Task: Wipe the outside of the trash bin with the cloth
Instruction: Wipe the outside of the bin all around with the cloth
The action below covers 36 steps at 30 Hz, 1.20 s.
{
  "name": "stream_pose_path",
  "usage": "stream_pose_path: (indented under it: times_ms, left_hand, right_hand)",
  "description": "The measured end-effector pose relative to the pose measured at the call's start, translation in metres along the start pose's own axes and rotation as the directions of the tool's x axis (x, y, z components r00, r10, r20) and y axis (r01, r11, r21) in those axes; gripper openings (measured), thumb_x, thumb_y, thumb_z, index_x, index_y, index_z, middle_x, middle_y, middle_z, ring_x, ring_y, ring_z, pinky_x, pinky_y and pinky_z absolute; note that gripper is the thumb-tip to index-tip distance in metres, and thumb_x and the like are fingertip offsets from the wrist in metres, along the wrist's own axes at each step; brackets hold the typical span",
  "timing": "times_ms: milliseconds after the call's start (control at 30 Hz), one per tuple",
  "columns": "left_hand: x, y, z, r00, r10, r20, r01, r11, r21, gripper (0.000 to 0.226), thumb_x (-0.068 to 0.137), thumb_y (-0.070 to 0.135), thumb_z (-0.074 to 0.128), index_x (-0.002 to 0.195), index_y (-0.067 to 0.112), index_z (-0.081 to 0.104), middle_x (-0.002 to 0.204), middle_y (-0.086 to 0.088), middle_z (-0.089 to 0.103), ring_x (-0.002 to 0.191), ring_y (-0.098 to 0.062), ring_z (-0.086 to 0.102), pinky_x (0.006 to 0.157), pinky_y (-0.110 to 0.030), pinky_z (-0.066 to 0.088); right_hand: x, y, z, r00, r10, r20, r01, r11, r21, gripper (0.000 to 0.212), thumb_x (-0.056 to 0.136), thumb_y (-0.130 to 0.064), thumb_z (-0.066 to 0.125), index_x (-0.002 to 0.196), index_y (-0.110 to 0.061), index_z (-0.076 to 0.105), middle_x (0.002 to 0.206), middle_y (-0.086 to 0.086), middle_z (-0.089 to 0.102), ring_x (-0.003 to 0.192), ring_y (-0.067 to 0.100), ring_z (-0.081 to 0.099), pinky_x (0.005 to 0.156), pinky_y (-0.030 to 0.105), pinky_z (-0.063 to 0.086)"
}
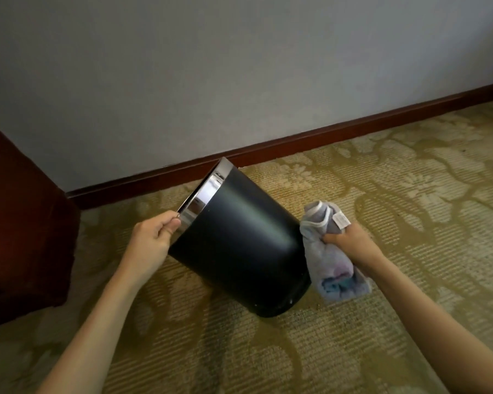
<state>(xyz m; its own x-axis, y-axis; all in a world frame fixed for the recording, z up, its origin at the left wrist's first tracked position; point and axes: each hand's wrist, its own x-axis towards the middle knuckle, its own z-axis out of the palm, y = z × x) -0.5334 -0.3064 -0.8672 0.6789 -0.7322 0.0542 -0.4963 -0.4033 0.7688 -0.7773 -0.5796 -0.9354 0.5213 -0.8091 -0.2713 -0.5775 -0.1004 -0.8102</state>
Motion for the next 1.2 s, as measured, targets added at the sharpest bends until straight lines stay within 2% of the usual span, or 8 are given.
stream_pose_path:
  times_ms: [133, 300, 467, 600, 667, 800, 1033, 1200]
  left_hand:
    - [0.006, 0.009, -0.017, 0.987, -0.026, 0.16, 0.038, 0.997, -0.072, 0.024, 0.093, 0.029, 0.05, 0.096, 0.042, 0.069, 0.096, 0.022, 0.069, 0.091, 0.009, 0.06, 0.073, -0.024, 0.039]
    - [0.026, 0.045, -0.019, 0.977, -0.093, 0.191, 0.114, 0.988, -0.105, 0.019, 0.091, 0.043, 0.05, 0.097, 0.055, 0.064, 0.097, 0.03, 0.066, 0.089, 0.012, 0.06, 0.07, -0.019, 0.039]
    - [0.063, 0.082, 0.007, 0.993, -0.111, 0.031, 0.111, 0.993, 0.031, 0.025, 0.091, 0.043, 0.047, 0.108, 0.033, 0.062, 0.097, 0.016, 0.062, 0.091, -0.003, 0.055, 0.072, -0.027, 0.042]
    - [0.081, 0.091, 0.019, 0.991, -0.131, -0.03, 0.134, 0.962, 0.237, 0.025, 0.093, 0.031, 0.052, 0.113, 0.018, 0.062, 0.1, 0.003, 0.061, 0.088, -0.011, 0.053, 0.073, -0.03, 0.041]
    - [0.083, 0.09, 0.021, 0.991, -0.124, -0.053, 0.134, 0.955, 0.264, 0.023, 0.093, 0.028, 0.055, 0.108, 0.014, 0.065, 0.096, 0.0, 0.063, 0.085, -0.013, 0.054, 0.072, -0.031, 0.04]
    - [0.074, 0.088, 0.024, 0.989, -0.102, -0.108, 0.133, 0.933, 0.334, 0.013, 0.092, 0.03, 0.057, 0.096, 0.019, 0.062, 0.076, 0.01, 0.055, 0.071, -0.006, 0.051, 0.064, -0.027, 0.037]
    - [0.048, 0.093, 0.028, 0.996, -0.012, -0.091, 0.042, 0.939, 0.342, 0.022, 0.09, 0.026, 0.06, 0.069, 0.031, 0.051, 0.073, 0.008, 0.057, 0.067, -0.006, 0.051, 0.053, -0.022, 0.031]
    - [0.032, 0.084, 0.023, 0.997, 0.008, -0.072, 0.012, 0.96, 0.278, 0.014, 0.091, 0.026, 0.057, 0.077, 0.028, 0.055, 0.079, 0.006, 0.058, 0.07, -0.009, 0.056, 0.053, -0.024, 0.042]
  right_hand:
    - [-0.004, 0.006, 0.003, 0.999, -0.008, -0.048, 0.007, 1.0, -0.018, 0.014, 0.076, -0.014, 0.068, 0.089, -0.01, 0.065, 0.084, 0.01, 0.067, 0.08, 0.026, 0.061, 0.068, 0.034, 0.047]
    - [-0.004, 0.011, 0.002, 0.998, -0.007, -0.057, 0.007, 1.0, -0.012, 0.011, 0.075, -0.016, 0.068, 0.084, -0.013, 0.065, 0.079, 0.009, 0.067, 0.076, 0.027, 0.062, 0.068, 0.039, 0.051]
    - [-0.011, 0.005, 0.006, 0.997, 0.001, -0.076, 0.002, 0.999, 0.033, 0.013, 0.076, -0.018, 0.068, 0.068, -0.019, 0.057, 0.067, 0.0, 0.061, 0.064, 0.018, 0.058, 0.051, 0.025, 0.037]
    - [-0.015, 0.007, 0.009, 0.997, 0.0, -0.079, 0.001, 1.0, 0.013, 0.01, 0.077, -0.022, 0.067, 0.077, -0.018, 0.058, 0.071, -0.003, 0.058, 0.064, 0.009, 0.053, 0.048, 0.022, 0.033]
    - [-0.016, 0.008, 0.009, 0.998, -0.015, -0.054, 0.015, 1.0, 0.012, 0.012, 0.077, -0.023, 0.066, 0.085, -0.015, 0.061, 0.075, -0.002, 0.061, 0.066, 0.009, 0.055, 0.049, 0.022, 0.034]
    - [-0.011, -0.005, 0.002, 0.998, -0.069, 0.013, 0.069, 0.998, -0.012, 0.006, 0.074, -0.021, 0.065, 0.076, -0.018, 0.06, 0.073, -0.001, 0.063, 0.069, 0.017, 0.059, 0.054, 0.027, 0.041]
    - [0.004, -0.119, 0.027, 0.94, -0.335, 0.071, 0.327, 0.94, 0.098, 0.028, 0.065, -0.042, 0.054, 0.083, -0.022, 0.06, 0.079, -0.004, 0.064, 0.072, 0.014, 0.061, 0.057, 0.027, 0.046]
    - [0.04, -0.132, 0.034, 0.986, -0.138, 0.098, 0.114, 0.969, 0.218, 0.017, 0.081, -0.016, 0.062, 0.093, -0.005, 0.06, 0.089, 0.009, 0.063, 0.081, 0.022, 0.061, 0.066, 0.029, 0.052]
